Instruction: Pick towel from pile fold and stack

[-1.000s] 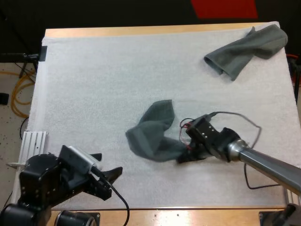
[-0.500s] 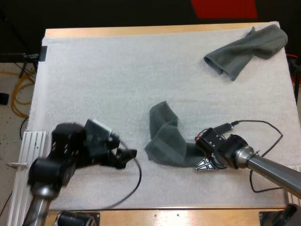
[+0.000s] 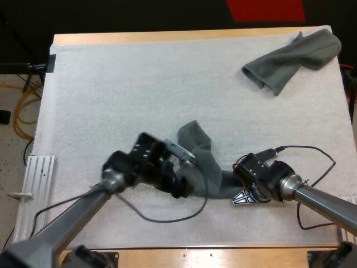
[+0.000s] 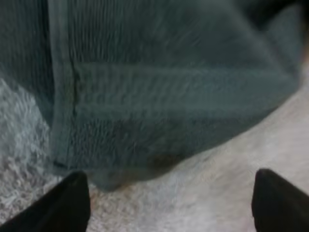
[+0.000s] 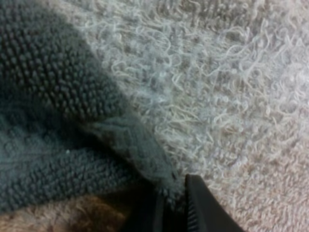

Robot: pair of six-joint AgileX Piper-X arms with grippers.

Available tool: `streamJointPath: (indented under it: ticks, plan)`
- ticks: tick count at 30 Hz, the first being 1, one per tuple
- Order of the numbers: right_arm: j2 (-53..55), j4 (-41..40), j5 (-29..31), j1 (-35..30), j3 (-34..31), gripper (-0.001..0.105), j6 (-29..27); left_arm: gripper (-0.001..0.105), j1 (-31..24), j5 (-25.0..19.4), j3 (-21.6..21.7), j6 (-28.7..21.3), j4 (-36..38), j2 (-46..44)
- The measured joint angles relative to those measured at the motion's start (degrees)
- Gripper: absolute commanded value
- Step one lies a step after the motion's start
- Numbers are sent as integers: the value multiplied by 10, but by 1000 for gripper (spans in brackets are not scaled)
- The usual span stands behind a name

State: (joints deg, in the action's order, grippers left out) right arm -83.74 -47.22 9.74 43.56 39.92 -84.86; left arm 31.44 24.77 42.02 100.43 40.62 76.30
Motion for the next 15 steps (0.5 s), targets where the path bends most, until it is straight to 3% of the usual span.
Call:
streamJointPath:
  ticks: [5, 15]
  plan:
    - [0, 0, 0, 0, 0, 0, 0, 67, 12, -57, 25, 10, -18, 75]
    - [0, 0, 0, 0, 0, 0, -8, 65, 12, -74, 49, 11, -25, 139]
